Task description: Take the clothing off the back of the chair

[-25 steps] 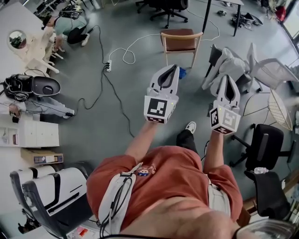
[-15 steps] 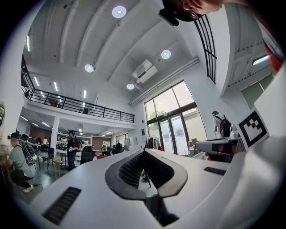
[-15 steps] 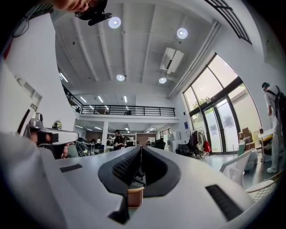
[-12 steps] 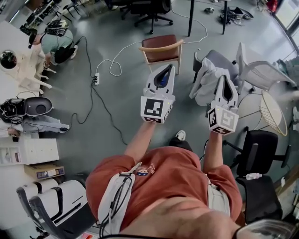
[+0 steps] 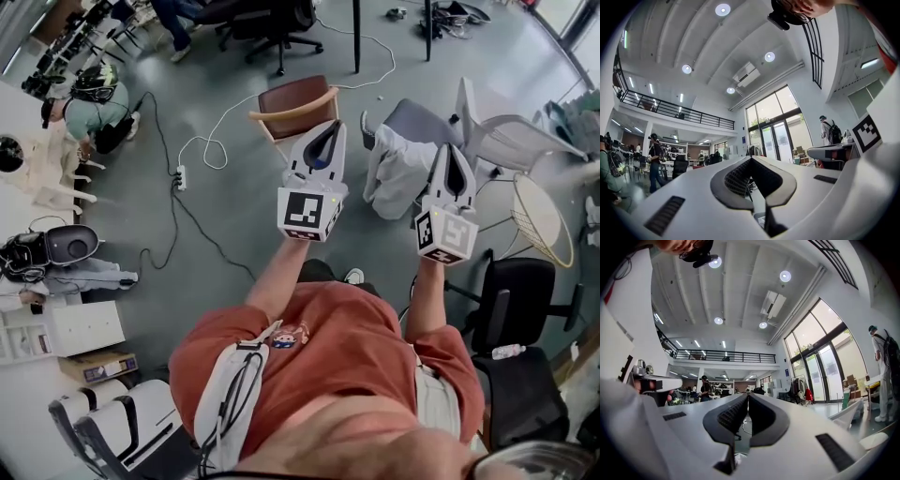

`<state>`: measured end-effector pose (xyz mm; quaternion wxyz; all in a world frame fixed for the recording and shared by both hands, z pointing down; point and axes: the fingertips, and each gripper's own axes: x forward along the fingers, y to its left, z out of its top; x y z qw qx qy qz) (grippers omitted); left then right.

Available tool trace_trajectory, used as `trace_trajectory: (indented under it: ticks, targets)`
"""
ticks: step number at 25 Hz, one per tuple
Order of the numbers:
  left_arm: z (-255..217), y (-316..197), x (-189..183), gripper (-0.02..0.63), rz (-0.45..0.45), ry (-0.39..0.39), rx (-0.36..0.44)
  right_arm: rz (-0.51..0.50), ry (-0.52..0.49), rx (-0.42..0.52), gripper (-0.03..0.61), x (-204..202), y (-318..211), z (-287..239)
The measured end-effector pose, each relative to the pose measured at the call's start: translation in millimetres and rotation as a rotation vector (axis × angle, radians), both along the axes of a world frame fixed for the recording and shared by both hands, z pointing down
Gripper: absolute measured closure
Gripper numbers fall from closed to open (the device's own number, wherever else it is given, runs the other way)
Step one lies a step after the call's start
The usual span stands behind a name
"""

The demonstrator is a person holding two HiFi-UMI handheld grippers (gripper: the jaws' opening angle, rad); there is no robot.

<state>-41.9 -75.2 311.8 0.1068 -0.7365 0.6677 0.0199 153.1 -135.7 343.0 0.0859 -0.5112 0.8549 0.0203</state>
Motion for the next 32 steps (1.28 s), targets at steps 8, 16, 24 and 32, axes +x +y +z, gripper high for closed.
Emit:
trace_trajectory:
  ticks: [8, 16, 24, 32]
  targets:
    - [9.9, -61.6, -3.2, 0.6, 0.086, 0.013, -0.005, 0.108, 0.016, -0.013, 0.555, 10.8, -49.3, 9.4]
    - [3.4, -140.6, -31.6, 0.6, 0.202, 0.021, 0.004, 0.209, 0.041, -0.002, 0.555, -22.7, -100.1, -6.0]
    - [-12.4, -197.8, -52.5, 0.6, 0.323, 0.03, 0.017, 0.316, 0.084, 0.004, 0.555, -46.2, -130.0, -22.8]
    - [-8.2, -227.9, -43.6, 0.6, 0.391, 0.021, 0.012, 0.415, 0.072, 0.002, 0.555, -22.0, -150.6, -21.8]
